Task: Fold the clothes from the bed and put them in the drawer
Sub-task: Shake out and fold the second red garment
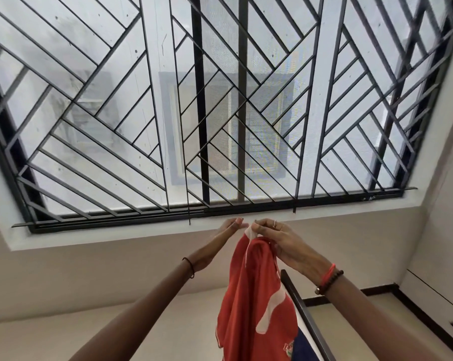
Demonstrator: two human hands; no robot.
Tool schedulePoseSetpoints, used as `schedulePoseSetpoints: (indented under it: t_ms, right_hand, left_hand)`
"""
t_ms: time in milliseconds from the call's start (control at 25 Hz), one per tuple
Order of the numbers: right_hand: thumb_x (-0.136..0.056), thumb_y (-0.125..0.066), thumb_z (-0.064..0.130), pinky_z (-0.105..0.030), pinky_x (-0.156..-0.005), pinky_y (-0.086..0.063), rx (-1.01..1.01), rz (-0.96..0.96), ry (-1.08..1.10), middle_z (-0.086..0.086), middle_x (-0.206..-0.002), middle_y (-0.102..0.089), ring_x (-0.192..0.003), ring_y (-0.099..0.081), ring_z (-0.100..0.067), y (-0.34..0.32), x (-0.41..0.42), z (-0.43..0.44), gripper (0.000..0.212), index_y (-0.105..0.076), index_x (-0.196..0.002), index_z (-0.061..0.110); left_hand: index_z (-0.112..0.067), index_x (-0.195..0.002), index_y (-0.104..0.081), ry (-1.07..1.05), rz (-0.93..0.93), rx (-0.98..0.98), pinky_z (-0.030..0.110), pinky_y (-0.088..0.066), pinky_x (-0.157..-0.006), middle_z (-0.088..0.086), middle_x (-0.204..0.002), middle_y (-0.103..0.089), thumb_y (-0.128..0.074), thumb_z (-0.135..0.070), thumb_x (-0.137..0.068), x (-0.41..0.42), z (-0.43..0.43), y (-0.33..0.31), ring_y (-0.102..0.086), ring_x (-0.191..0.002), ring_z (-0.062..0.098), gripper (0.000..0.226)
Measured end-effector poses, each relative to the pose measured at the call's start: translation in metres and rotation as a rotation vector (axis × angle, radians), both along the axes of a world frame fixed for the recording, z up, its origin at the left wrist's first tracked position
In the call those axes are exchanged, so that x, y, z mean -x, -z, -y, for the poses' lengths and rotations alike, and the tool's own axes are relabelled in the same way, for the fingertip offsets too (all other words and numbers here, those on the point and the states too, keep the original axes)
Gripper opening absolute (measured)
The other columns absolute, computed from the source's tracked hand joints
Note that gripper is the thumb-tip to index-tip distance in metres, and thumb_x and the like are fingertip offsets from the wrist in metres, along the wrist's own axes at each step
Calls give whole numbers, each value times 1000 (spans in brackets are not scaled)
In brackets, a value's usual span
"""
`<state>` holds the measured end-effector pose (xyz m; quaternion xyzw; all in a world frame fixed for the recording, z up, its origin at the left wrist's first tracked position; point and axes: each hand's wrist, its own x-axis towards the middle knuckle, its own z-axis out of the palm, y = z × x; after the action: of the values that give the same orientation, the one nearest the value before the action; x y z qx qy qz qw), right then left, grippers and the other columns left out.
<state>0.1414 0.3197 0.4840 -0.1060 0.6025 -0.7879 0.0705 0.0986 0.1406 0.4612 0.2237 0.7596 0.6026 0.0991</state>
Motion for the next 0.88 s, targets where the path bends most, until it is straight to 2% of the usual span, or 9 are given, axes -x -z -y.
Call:
schedulePoseSetpoints:
  t_ms: [80,160,200,320,480,560,680,800,880]
  right_hand:
    - [-85,-63,9,-18,-55,-51,-35,-14,29,-11,-78,-67,-60,-63,-11,-3,-3,-2,7,-65,-86,3]
    - [-86,-63,9,-20,-56,-51,-70,-47,46,-15,-75,-63,-62,-63,-15,-3,-3,-6,12,-63,-77,0]
    - [-86,-63,9,-21,-57,-51,-80,-53,46,-17,-76,-62,-64,-62,-17,-3,-3,-8,14,-62,-75,0]
    - [-85,-64,7,-23,-58,-52,-85,-49,70,-18,-74,-60,-63,-57,-22,1,0,-11,15,-62,-72,0]
    - [-83,-64,-2,-22,-57,-53,-36,-3,122,-15,-73,-64,-59,-62,-18,5,6,-10,4,-61,-83,0]
    - [-81,-66,-7,-21,-60,-55,3,2,97,-12,-77,-66,-65,-66,-16,8,8,-17,19,-60,-97,2]
    - [-69,-77,6,-20,-71,-54,-89,16,-25,-7,-84,-67,-79,-65,-14,17,6,-32,37,-62,-103,2]
    - [-81,-69,4,-18,-67,-51,-233,23,-69,-1,-74,-64,-71,-60,-9,23,0,-38,7,-64,-87,3]
    - [-86,-62,3,-16,-60,-48,-252,33,-44,3,-69,-59,-63,-57,-4,25,-3,-34,8,-62,-82,9]
  left_hand:
    - [-22,-120,-59,118,11,28,17,-41,-95,-13,-117,-64,-47,-60,-88,-3,-5,0,-56,-109,-1,51]
    - [-21,-103,-67,165,-4,87,18,-41,-85,-16,-95,-66,-61,-46,-87,-6,-12,0,-57,-92,-1,31]
    - [-16,-98,-69,164,-11,108,22,-39,-82,-12,-90,-64,-66,-47,-83,-6,-15,1,-55,-87,2,35]
    - [-1,-93,-67,135,-26,141,30,-32,-76,-3,-84,-58,-69,-56,-75,-6,-20,5,-48,-81,9,58]
    - [0,-90,-67,87,-48,147,29,-30,-69,-2,-79,-52,-66,-44,-82,-7,-22,1,-42,-76,10,44]
    - [-1,-87,-67,97,-55,136,24,-31,-64,-4,-77,-53,-66,-42,-83,-6,-16,-3,-43,-74,7,41]
    - [-14,-74,-63,154,-7,123,15,-31,-56,-13,-65,-53,-63,-22,-91,-3,-6,-11,-44,-62,-1,19]
    - [-18,-71,-61,231,27,117,16,-35,-59,-10,-66,-55,-64,-15,-89,0,2,-15,-48,-62,0,18]
    - [-15,-74,-61,288,66,133,15,-38,-60,-8,-68,-58,-64,-20,-84,0,4,-16,-51,-63,1,12]
